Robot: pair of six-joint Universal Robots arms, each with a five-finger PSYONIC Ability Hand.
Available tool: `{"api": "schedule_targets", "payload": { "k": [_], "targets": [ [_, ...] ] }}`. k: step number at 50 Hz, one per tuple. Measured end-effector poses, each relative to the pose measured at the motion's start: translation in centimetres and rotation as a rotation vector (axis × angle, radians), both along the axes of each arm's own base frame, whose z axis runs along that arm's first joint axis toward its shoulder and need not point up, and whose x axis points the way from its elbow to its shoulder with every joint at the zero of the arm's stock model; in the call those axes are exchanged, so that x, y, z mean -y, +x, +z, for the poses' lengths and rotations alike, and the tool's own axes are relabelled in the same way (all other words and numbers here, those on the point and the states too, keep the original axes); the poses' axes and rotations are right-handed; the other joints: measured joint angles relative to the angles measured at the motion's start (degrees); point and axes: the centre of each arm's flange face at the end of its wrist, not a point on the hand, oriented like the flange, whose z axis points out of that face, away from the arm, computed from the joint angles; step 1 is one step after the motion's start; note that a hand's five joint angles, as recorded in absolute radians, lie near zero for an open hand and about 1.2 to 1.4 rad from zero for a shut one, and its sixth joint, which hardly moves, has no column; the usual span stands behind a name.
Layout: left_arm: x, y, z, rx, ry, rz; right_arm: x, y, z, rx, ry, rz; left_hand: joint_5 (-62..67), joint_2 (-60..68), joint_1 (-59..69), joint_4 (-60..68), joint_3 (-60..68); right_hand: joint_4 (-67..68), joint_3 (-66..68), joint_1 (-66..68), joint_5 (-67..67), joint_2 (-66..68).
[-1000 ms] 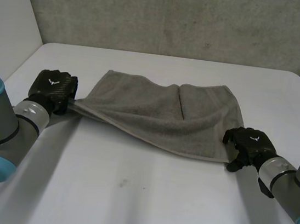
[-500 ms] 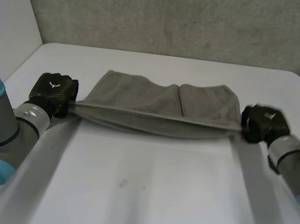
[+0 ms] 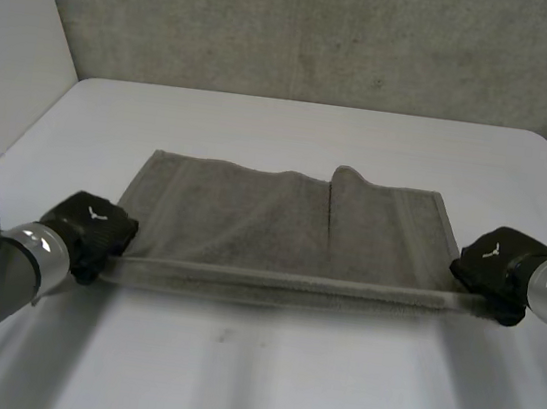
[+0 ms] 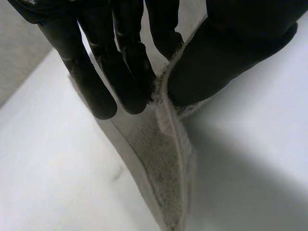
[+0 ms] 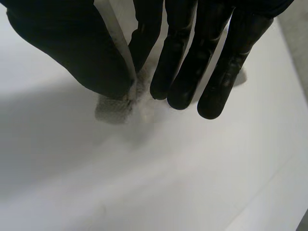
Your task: Fold the towel.
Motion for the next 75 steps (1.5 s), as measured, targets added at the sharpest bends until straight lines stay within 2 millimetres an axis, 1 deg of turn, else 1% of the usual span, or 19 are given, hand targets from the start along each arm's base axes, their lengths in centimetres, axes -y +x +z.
{"api": "schedule_targets", "payload": {
  "k": [7, 8, 10, 14, 17, 19, 22, 24, 29, 32, 36, 39, 42, 43, 49, 52, 60, 68, 75],
  "targets": [
    [2.8, -0.7, -1.0, 0.044, -0.022, -0.026, 2.7, 0.9, -0.3, -0.044, -0.072, -0.013, 0.0, 0.0, 0.0, 0.0, 0.0, 0.0, 0.0, 0.0, 0.9, 0.5],
    [4.7, -1.3, -0.5, 0.053, -0.072, -0.035, 4.6, 2.0, 0.7, -0.038, -0.173, -0.014, 0.0, 0.0, 0.0, 0.0, 0.0, 0.1, 0.0, 1.4, 1.5, 0.5],
    [5.8, -1.6, 0.1, 0.052, -0.109, -0.039, 5.5, 2.6, 1.3, -0.028, -0.234, -0.014, 0.0, 0.0, 0.4, 0.0, 0.0, 0.1, 0.0, 2.0, 1.6, 0.5],
    [10.4, -3.1, 4.0, 0.023, -0.311, -0.046, 9.2, 4.6, 5.1, 0.036, -0.508, -0.026, 0.0, 0.0, 0.4, 0.0, 0.0, 0.1, 0.2, 2.3, 1.8, 0.5],
    [13.5, -4.1, 7.9, -0.006, -0.486, -0.047, 12.3, 6.0, 10.9, 0.148, -0.871, -0.044, 0.0, 0.0, 0.4, 0.0, 0.0, 0.1, 0.2, 2.3, 1.8, 0.5],
    [15.0, -4.7, 10.8, -0.042, -0.608, -0.040, 13.0, 6.4, 14.1, 0.208, -1.056, -0.051, 0.0, 0.0, 0.4, 0.0, 0.0, 0.1, 0.2, 2.3, 1.8, 0.5],
    [16.1, -5.1, 14.6, -0.131, -0.761, -0.021, 13.1, 6.5, 16.4, 0.253, -1.188, -0.054, 0.0, 0.0, 0.4, 0.0, 0.0, 0.1, 0.2, 2.3, 1.8, 0.5],
    [16.5, -5.2, 19.9, -0.294, -0.957, -0.002, 12.6, 6.5, 18.7, 0.305, -1.320, -0.051, 0.0, 0.0, 0.4, 0.0, 0.0, 0.1, 0.2, 2.3, 1.8, 0.5],
    [16.3, -5.1, 22.2, -0.461, -1.028, -0.003, 12.3, 6.5, 18.9, 0.326, -1.332, -0.045, 0.0, 0.0, 0.4, 0.0, 0.0, 0.1, 0.2, 2.3, 1.8, 0.5],
    [16.2, -5.1, 20.3, -0.525, -0.950, 0.001, 11.2, 6.2, 15.2, 0.376, -1.147, -0.026, 0.0, 0.0, 0.4, 0.0, 0.0, 0.1, 0.2, 2.5, 1.9, 0.5],
    [15.8, -5.0, 16.7, -0.504, -0.829, 0.013, 10.5, 6.1, 12.3, 0.400, -0.996, -0.030, 0.0, 0.0, 0.4, 0.0, 0.0, -1.6, -1.3, 1.9, 0.6, -1.0],
    [14.7, -4.8, 13.3, -0.467, -0.716, 0.023, 9.4, 5.9, 8.5, 0.450, -0.784, -0.052, 0.0, 0.0, 0.4, 0.0, 0.0, -24.4, -25.0, -18.2, -19.5, -24.7],
    [13.6, -4.6, 11.4, -0.442, -0.649, 0.027, 8.4, 5.8, 6.0, 0.506, -0.627, -0.084, 0.0, 0.0, 0.4, 0.0, 0.0, -36.8, -36.2, -27.9, -32.9, -36.5],
    [13.0, -4.5, 10.8, -0.433, -0.626, 0.028, 8.1, 5.7, 5.2, 0.529, -0.572, -0.098, 0.0, 0.0, 0.4, 0.0, 0.0, -44.4, -43.9, -33.0, -41.8, -43.1],
    [10.1, -3.8, 10.0, -0.410, -0.570, 0.031, 6.3, 5.7, 1.6, 0.726, -0.253, -0.192, 0.0, 0.0, 0.4, 0.0, 0.0, -45.8, -44.8, -33.5, -43.6, -43.5],
    [9.5, -3.6, 10.3, -0.410, -0.570, 0.030, 5.9, 5.9, 1.0, 0.778, -0.183, -0.207, 0.0, 0.0, 0.4, 0.0, 0.0, -45.8, -44.8, -33.5, -43.6, -43.5],
    [4.7, -2.9, 16.3, -0.462, -0.700, -0.007, 5.4, 8.0, 0.0, 1.005, 0.082, -0.163, 0.0, 0.0, 0.4, 0.0, 0.0, -45.8, -44.8, -33.5, -43.6, -43.5],
    [-1.0, -2.8, 22.3, -0.538, -0.851, -0.096, 4.5, 11.4, -0.2, 1.088, 0.190, -0.075, 0.0, 0.0, 0.4, 0.0, 0.0, -45.8, -44.8, -33.5, -43.6, -43.5],
    [-4.2, -2.2, 24.8, -0.572, -0.926, -0.153, 2.6, 15.1, -1.3, 1.107, 0.288, 0.012, 0.0, 0.0, 0.4, 0.0, 0.0, -45.8, -44.8, -33.5, -43.6, -43.5]
  ]
}}
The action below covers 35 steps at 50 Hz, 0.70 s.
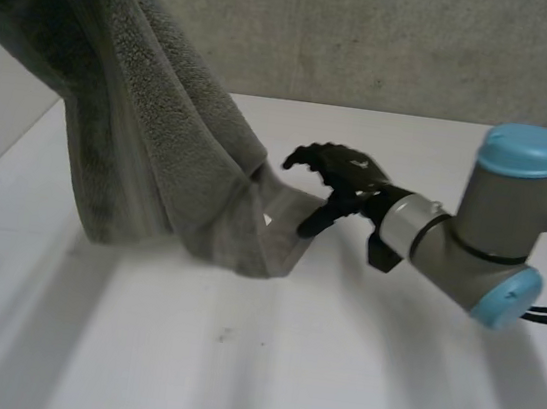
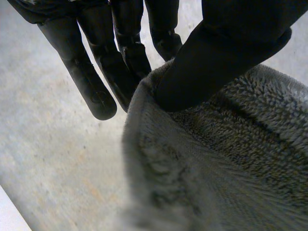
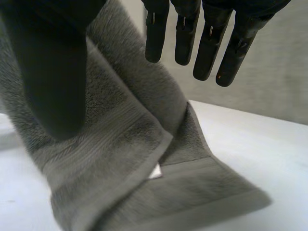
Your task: Fold the towel.
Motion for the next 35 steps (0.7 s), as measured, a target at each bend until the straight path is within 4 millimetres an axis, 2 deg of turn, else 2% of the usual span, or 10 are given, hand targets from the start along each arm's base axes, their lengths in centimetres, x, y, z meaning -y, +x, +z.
{"api": "schedule_targets", "payload": {
  "k": [4, 12, 23, 33, 34, 35],
  "targets": [
    [-1.3, 0.4, 0.6, -0.005, -0.029, -0.012, -1.7, 2.3, -1.1, 0.010, 0.028, 0.068, 0.0, 0.0, 0.0, 0.0, 0.0, 0.1, 0.0, 0.0, 0.4, 0.0],
    [-1.6, 0.5, 0.3, -0.001, -0.023, -0.013, -4.5, 4.7, -3.3, 0.008, 0.091, 0.143, 0.0, 0.0, 0.0, 0.0, 0.0, 1.2, 0.1, 0.2, 1.9, 0.1],
    [-1.3, 0.4, -0.5, 0.008, 0.001, -0.011, -5.9, 5.8, -4.3, 0.006, 0.100, 0.186, 0.0, 0.0, 0.0, 0.0, 0.0, 3.3, 2.4, 0.2, 3.3, 0.1],
    [-1.0, 0.3, -1.5, 0.017, 0.023, -0.010, -9.1, 7.4, -4.7, 0.024, 0.118, 0.358, 0.0, 0.0, 0.0, 0.0, 0.0, 3.3, 2.5, 0.3, 3.4, 0.2],
    [-0.9, 0.3, -1.7, 0.019, 0.029, -0.010, -9.8, 7.7, -4.9, 0.026, 0.127, 0.395, 0.0, 0.0, 0.0, 0.0, 0.0, 13.3, 12.6, 10.4, 12.8, 11.2],
    [-0.8, 0.3, -1.8, 0.020, 0.031, -0.009, -10.0, 7.8, -5.0, 0.026, 0.130, 0.405, 0.0, 0.0, 0.0, 0.0, 0.0, 13.3, 12.6, 10.4, 12.8, 11.2]
  ]
}}
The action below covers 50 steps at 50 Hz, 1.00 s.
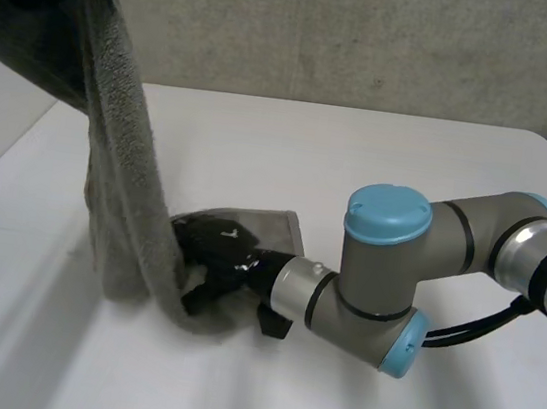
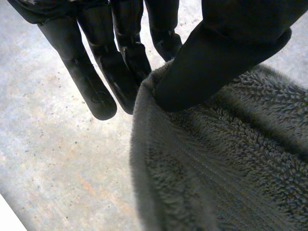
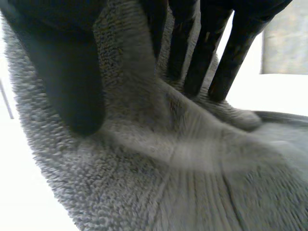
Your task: Fold the towel.
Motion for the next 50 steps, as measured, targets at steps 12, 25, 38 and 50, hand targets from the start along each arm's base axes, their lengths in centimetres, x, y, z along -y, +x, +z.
{"api": "schedule_targets", "payload": {
  "k": [12, 25, 38, 50],
  "targets": [
    [1.1, 0.0, -0.7, 0.010, 0.024, 0.016, 7.3, -2.2, 5.9, 0.041, -0.245, -0.345, 0.0, 0.0, 0.0, 0.0, 0.0, 32.5, 32.0, 24.3, 30.8, 32.6],
    [4.8, -0.1, -4.8, 0.054, 0.155, 0.057, 8.1, -11.6, 14.3, -0.135, -0.729, -0.630, 0.0, 0.0, 0.0, 0.0, 0.0, 32.6, 32.3, 24.3, 31.1, 32.6],
    [6.8, -1.2, -12.3, 0.134, 0.374, 0.045, 0.9, -15.7, 13.3, -0.452, -0.945, -0.607, 0.0, 0.0, 0.0, 0.0, 0.0, 32.6, 32.3, 24.3, 31.2, 32.8],
    [5.1, -2.6, -20.8, 0.244, 0.622, -0.010, -0.8, -15.9, 3.1, -0.785, -0.674, -0.333, 0.0, 0.0, 0.0, 0.0, 0.0, 6.7, 6.7, 5.2, 8.5, 7.4]
  ]
}}
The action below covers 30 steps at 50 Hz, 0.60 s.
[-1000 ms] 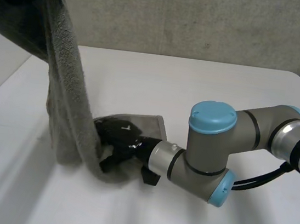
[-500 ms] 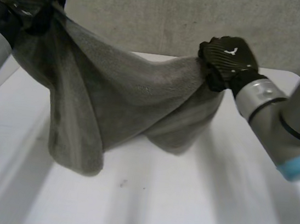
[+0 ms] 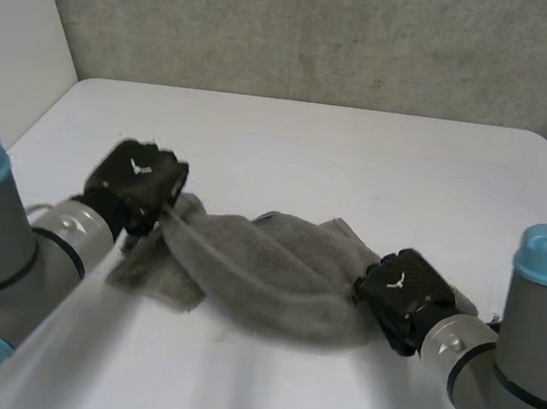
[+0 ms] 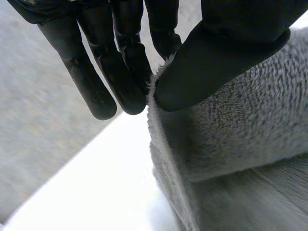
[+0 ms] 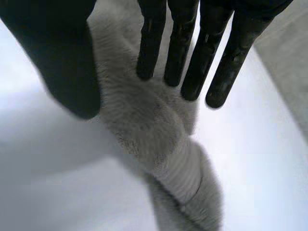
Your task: Fold the towel.
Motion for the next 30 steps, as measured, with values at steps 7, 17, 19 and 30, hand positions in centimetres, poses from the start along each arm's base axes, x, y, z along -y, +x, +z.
{"api": "schedule_targets", "payload": {
  "k": [7, 17, 19, 30],
  "targets": [
    [-0.9, -0.2, -1.5, 0.022, 0.048, -0.014, 1.8, -0.3, -0.2, 0.099, 0.061, -0.076, 0.0, 0.0, 0.0, 0.0, 0.0, -19.0, -18.8, -15.1, -19.9, -18.4],
    [-2.0, 0.4, -1.1, 0.022, 0.050, -0.011, 5.9, -2.6, 3.7, 0.321, 0.068, -0.147, 0.0, 0.0, 0.0, 0.0, 0.0, -20.1, -19.6, -15.9, -21.2, -18.8],
    [-2.4, 0.5, -0.9, 0.020, 0.045, -0.012, 6.2, -2.9, 4.3, 0.322, 0.085, -0.128, 0.0, 0.0, 0.0, 0.0, 0.0, -20.1, -19.6, -15.9, -21.2, -18.8],
    [-4.6, 1.1, -0.5, 0.019, 0.043, -0.023, 7.4, -2.5, 3.1, 0.148, 0.209, -0.013, 0.0, 0.0, 0.0, 0.0, 0.0, -14.1, -14.2, -12.2, -15.8, -14.2]
  ]
}}
